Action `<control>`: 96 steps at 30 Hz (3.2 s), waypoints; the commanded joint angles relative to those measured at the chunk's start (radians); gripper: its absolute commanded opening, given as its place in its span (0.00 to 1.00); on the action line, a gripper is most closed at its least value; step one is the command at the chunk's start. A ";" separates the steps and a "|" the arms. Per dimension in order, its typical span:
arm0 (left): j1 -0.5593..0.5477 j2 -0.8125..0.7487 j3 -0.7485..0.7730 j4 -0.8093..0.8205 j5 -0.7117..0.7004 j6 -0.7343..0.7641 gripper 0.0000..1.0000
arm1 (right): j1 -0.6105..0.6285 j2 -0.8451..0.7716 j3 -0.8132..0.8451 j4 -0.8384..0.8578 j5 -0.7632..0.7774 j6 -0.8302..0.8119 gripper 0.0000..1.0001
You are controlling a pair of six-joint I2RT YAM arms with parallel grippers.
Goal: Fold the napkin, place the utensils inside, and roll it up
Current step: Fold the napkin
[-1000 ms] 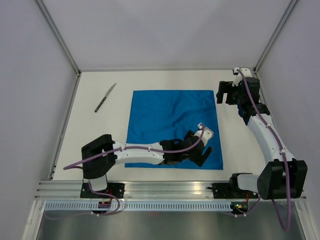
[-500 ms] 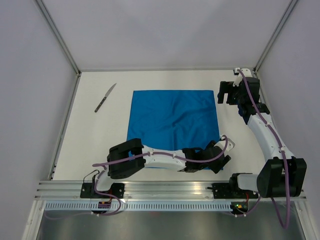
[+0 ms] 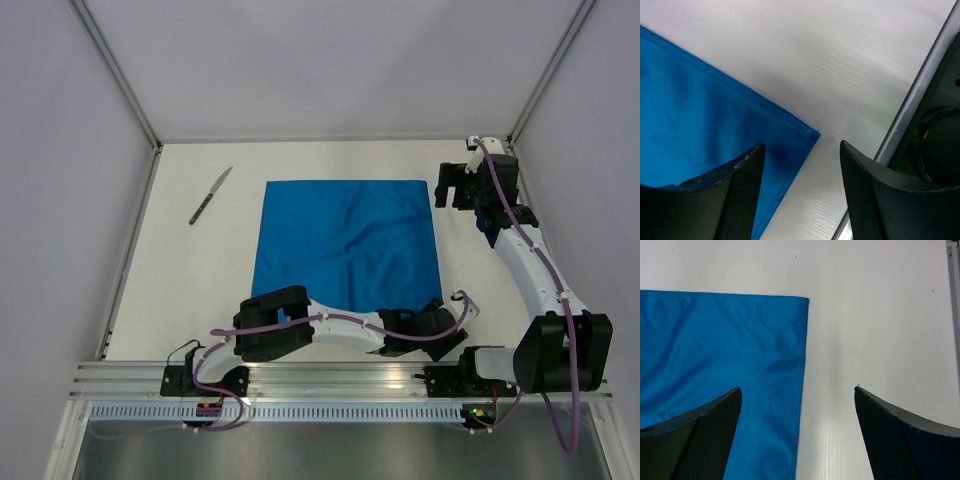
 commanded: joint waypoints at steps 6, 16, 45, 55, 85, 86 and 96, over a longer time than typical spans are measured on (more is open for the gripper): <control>-0.007 0.053 0.054 0.052 -0.042 0.065 0.60 | -0.005 0.002 0.039 -0.009 0.010 0.003 0.98; -0.007 0.061 0.043 0.049 -0.081 0.065 0.18 | -0.005 0.007 0.039 -0.010 0.003 0.002 0.98; 0.170 -0.301 -0.149 0.075 0.155 -0.161 0.02 | -0.005 0.008 0.039 -0.021 -0.017 -0.003 0.98; 0.483 -0.485 -0.374 0.088 0.241 -0.286 0.02 | -0.005 -0.001 0.037 -0.023 -0.030 -0.003 0.98; 1.040 -0.429 -0.288 -0.063 0.444 -0.319 0.02 | -0.005 -0.002 0.033 -0.026 -0.059 -0.003 0.98; 1.048 -0.424 -0.279 -0.069 0.447 -0.317 0.02 | -0.007 -0.002 0.033 -0.026 -0.060 -0.001 0.98; 1.123 -0.356 -0.196 -0.112 0.490 -0.305 0.02 | -0.007 -0.004 0.033 -0.027 -0.065 -0.004 0.98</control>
